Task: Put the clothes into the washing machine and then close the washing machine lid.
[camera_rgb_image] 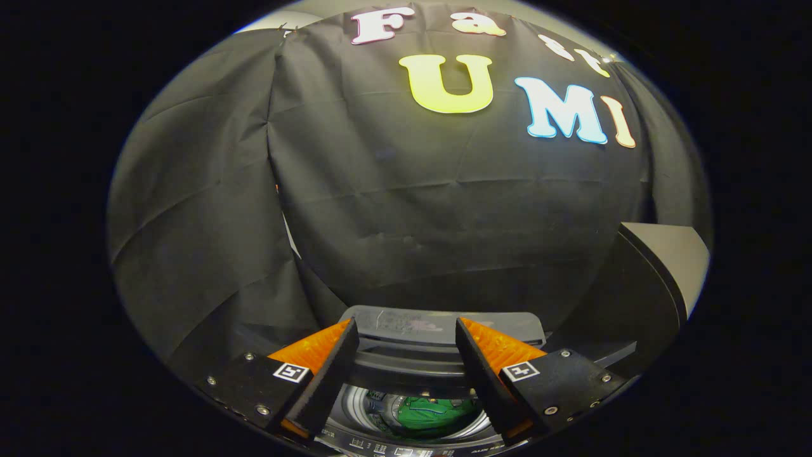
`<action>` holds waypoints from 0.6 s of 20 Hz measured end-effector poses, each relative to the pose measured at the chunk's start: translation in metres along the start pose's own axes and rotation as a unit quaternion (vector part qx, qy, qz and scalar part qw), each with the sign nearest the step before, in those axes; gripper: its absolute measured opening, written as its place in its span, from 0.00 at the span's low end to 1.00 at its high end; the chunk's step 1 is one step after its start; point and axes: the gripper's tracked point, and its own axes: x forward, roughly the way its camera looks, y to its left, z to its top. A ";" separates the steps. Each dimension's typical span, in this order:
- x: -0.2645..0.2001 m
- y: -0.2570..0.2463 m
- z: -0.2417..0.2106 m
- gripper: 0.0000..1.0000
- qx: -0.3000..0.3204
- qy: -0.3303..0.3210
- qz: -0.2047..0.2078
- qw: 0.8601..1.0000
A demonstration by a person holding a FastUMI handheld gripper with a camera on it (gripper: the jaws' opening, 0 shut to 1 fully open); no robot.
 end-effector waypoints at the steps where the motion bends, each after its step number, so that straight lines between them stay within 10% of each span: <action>1: -0.002 0.001 -0.009 0.95 -0.003 0.005 0.001 1.000; 12: -0.035 0.012 -0.072 0.94 -0.051 -0.003 0.028 0.998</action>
